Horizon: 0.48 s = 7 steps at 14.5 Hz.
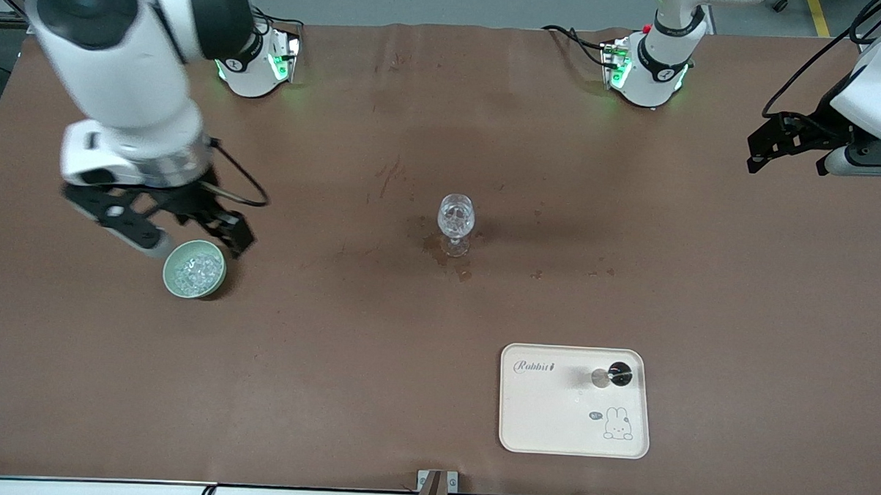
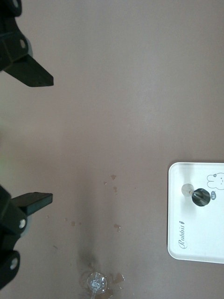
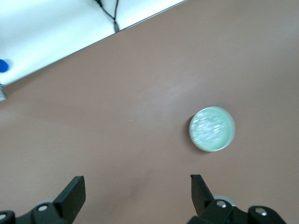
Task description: Pour wine and add ice with both arms
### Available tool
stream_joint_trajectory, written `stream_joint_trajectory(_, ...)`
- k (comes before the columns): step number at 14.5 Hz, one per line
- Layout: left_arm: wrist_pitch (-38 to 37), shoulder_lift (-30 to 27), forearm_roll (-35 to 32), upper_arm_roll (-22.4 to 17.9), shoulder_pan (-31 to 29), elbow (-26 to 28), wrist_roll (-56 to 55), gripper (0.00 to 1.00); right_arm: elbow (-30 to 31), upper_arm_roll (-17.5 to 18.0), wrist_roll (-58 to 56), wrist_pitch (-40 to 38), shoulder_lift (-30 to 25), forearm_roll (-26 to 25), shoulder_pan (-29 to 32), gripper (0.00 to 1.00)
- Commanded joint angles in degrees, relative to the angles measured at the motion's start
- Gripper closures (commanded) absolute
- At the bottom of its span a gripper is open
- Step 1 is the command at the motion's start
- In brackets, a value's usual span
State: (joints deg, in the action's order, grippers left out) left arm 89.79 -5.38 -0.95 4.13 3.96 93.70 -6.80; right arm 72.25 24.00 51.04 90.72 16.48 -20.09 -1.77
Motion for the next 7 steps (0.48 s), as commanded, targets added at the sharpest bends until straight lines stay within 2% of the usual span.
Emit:
stream_joint_trajectory(1, -0.1, -0.6, -1.1, 0.4, -0.1, 0.0, -1.1, 0.00, 4.7, -2.6, -7.2, -1.3, -5.1, 2.1, 3.1, 0.00)
stream_joint_trajectory(3, -0.2, -0.7, -1.1, 0.3, -0.1, -0.1, -0.9, 0.00, 4.8, -11.3, -15.5, -1.6, -8.0, 8.9, 2.3, 0.00)
stream_joint_trajectory(4, -0.2, -0.7, -1.2, 0.3, -0.1, -0.1, -0.9, 0.00, 5.2, -14.6, -20.7, -2.7, -9.0, 10.6, 2.2, 0.00)
stream_joint_trajectory(7, -0.3, -0.6, -1.8, 0.5, 0.0, 0.0, -1.0, 0.00, 5.4, -22.5, -33.1, -6.4, -10.6, 12.1, 2.0, 0.00)
